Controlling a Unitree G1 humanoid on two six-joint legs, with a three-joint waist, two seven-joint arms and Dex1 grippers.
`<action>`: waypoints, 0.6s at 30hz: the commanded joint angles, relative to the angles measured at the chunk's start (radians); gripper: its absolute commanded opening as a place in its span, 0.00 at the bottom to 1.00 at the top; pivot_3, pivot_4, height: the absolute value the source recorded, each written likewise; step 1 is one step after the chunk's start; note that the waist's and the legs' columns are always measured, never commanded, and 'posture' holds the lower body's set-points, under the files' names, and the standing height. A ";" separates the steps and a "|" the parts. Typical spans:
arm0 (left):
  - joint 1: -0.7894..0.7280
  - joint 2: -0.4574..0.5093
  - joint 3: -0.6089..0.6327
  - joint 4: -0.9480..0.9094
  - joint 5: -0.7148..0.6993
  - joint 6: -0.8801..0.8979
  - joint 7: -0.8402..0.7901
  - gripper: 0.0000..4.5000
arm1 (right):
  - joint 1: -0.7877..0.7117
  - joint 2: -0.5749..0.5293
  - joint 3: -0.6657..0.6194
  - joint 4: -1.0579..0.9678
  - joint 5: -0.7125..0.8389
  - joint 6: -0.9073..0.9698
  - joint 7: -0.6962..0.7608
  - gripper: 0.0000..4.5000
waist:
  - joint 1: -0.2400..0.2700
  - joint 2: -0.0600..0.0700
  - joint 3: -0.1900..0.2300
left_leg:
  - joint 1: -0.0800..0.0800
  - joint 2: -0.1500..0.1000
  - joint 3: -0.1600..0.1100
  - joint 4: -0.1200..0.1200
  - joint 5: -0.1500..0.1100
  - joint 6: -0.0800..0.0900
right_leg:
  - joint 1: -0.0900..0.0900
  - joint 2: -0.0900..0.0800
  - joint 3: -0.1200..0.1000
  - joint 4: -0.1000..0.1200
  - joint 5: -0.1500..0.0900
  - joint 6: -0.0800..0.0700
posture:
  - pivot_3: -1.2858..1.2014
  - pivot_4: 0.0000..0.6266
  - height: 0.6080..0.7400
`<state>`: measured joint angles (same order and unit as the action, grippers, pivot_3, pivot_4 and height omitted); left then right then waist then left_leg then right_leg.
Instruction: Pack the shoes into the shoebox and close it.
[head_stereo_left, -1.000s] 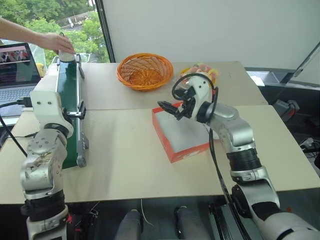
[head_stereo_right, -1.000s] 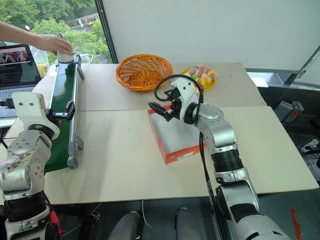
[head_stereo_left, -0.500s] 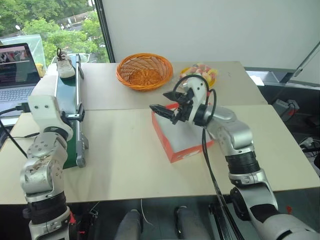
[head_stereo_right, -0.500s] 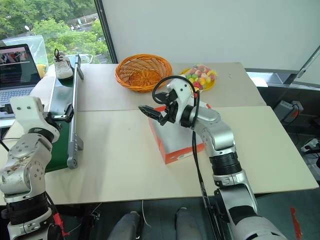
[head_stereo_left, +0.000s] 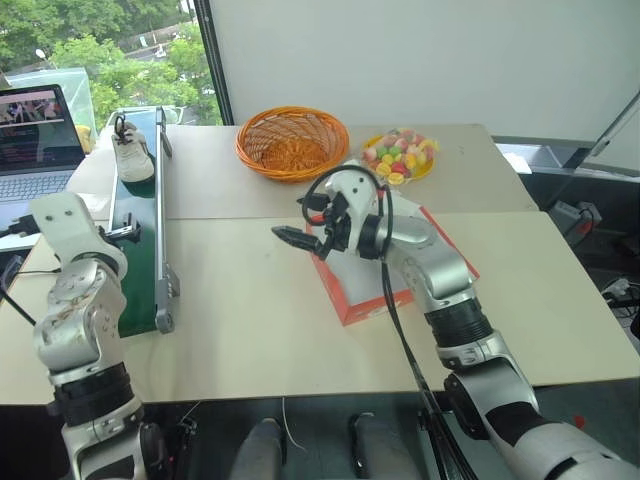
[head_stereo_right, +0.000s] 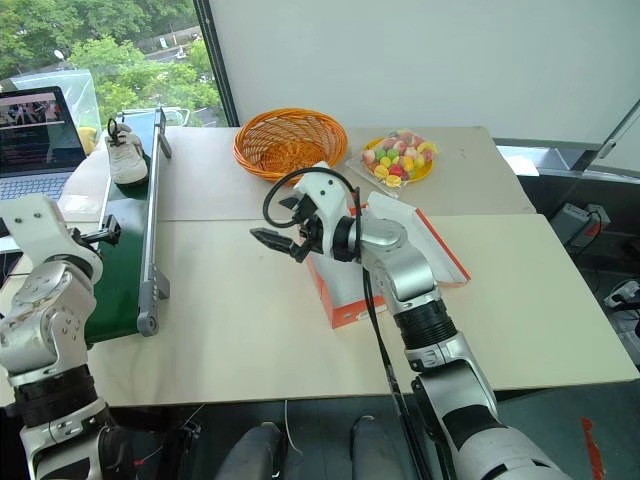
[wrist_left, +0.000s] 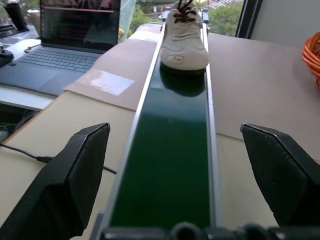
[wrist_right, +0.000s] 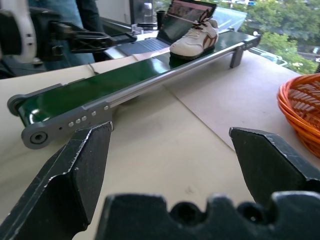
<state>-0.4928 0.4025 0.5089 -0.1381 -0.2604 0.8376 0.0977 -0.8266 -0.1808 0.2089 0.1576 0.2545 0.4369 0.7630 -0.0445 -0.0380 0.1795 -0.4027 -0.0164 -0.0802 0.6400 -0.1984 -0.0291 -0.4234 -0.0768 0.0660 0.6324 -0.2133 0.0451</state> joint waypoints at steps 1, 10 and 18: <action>-0.053 0.040 -0.014 0.062 -0.003 0.037 -0.021 1.00 | -0.033 0.010 -0.022 -0.062 0.022 -0.042 0.019 0.99 | -0.002 0.000 0.000 | 0.000 0.000 0.000 0.000 0.000 0.000 | 0.000 0.000 0.000 0.000 0.000 0.000 | 0.52 0.24 1.00; -0.194 0.130 -0.033 0.314 0.024 -0.005 -0.041 1.00 | 0.021 0.008 -0.031 -0.192 0.090 0.027 0.041 0.99 | -0.004 0.000 0.000 | 0.000 0.000 0.000 0.000 0.000 0.000 | 0.000 0.000 0.000 0.001 0.000 0.000 | 0.52 0.24 1.00; -0.300 0.157 -0.051 0.544 0.045 -0.118 -0.036 1.00 | 0.048 -0.007 -0.026 -0.249 0.106 0.072 0.035 0.99 | -0.001 0.000 0.000 | 0.000 0.000 0.000 0.000 0.000 0.000 | -0.001 -0.001 0.000 0.000 0.000 0.000 | 0.52 0.24 1.00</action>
<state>-0.7667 0.5448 0.4631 0.4037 -0.2308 0.7588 0.0556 -0.7749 -0.1834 0.1973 -0.0376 0.3375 0.5008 0.8022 -0.0455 -0.0381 0.1794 -0.4032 -0.0168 -0.0805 0.6398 -0.1984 -0.0293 -0.4246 -0.0774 0.0655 0.6329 -0.2132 0.0451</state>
